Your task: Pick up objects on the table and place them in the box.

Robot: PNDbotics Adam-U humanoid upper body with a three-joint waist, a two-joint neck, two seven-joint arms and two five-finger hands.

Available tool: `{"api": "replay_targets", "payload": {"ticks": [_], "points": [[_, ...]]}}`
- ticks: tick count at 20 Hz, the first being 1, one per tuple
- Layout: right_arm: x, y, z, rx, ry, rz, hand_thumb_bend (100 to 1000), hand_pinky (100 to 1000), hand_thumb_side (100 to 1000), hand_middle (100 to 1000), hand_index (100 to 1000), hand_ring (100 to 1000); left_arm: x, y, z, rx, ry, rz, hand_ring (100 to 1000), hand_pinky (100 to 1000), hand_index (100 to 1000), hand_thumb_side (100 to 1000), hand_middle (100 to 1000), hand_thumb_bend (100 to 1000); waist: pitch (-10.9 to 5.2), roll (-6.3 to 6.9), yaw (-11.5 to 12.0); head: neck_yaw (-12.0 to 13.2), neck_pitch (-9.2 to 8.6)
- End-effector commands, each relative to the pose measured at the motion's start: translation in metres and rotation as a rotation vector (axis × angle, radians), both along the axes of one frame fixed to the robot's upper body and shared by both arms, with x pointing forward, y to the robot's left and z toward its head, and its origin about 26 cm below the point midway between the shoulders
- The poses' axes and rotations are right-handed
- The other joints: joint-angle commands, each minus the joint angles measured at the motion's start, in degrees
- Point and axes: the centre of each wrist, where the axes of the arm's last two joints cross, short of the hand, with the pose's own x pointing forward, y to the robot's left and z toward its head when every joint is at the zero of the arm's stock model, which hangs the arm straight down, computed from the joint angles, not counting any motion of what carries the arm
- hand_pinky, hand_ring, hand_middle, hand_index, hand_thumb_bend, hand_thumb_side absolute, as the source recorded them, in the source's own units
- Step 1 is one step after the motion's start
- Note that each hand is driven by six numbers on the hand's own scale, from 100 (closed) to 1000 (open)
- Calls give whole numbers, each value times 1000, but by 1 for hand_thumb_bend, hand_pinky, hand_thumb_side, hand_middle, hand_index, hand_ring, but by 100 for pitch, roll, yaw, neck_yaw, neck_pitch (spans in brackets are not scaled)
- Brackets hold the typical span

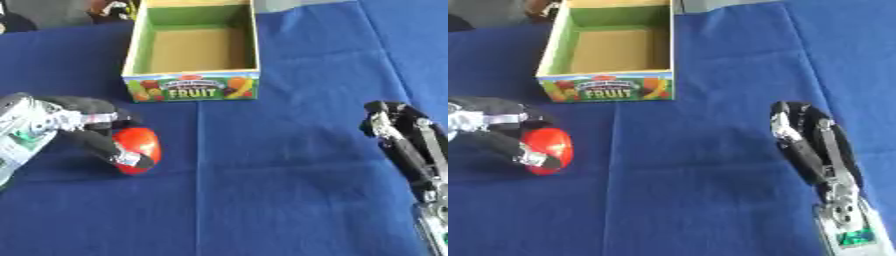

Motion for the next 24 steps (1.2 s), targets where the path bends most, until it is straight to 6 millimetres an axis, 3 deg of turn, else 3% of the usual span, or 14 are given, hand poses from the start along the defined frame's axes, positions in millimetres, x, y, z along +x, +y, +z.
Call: {"api": "replay_targets", "payload": {"ticks": [1, 7, 9, 13, 19, 24], "points": [[-1, 2, 7, -8, -28, 4, 100, 641, 659, 506, 705, 597, 2, 3, 2, 15, 7, 4, 669, 304, 1000, 831, 877, 803, -83, -17, -6, 23, -61], [-2, 2, 7, -6, -23, 3, 100, 641, 660, 506, 704, 597, 1, 1, 2, 21, 2, -8, 614, 242, 1000, 812, 852, 819, -68, -22, -10, 18, -74], [-2, 2, 7, -6, -23, 3, 100, 641, 661, 505, 701, 597, 0, -1, 3, 25, -8, -12, 562, 170, 1000, 786, 829, 806, -64, -25, -14, 18, -73], [-2, 2, 7, -5, -22, 3, 100, 641, 661, 505, 701, 598, -1, -3, 4, 46, -28, -14, 529, 123, 995, 754, 800, 786, -56, -24, -18, 13, -78], [-2, 2, 6, -4, -17, 3, 100, 641, 663, 505, 702, 598, -6, -10, 11, 106, -99, -44, 491, 100, 854, 724, 627, 697, -39, -13, -22, 7, -80], [-2, 2, 6, -3, -13, 1, 100, 641, 664, 504, 702, 598, -9, -15, 13, 150, -145, -65, 496, 100, 804, 724, 596, 643, -30, -2, -22, 3, -69]]}}
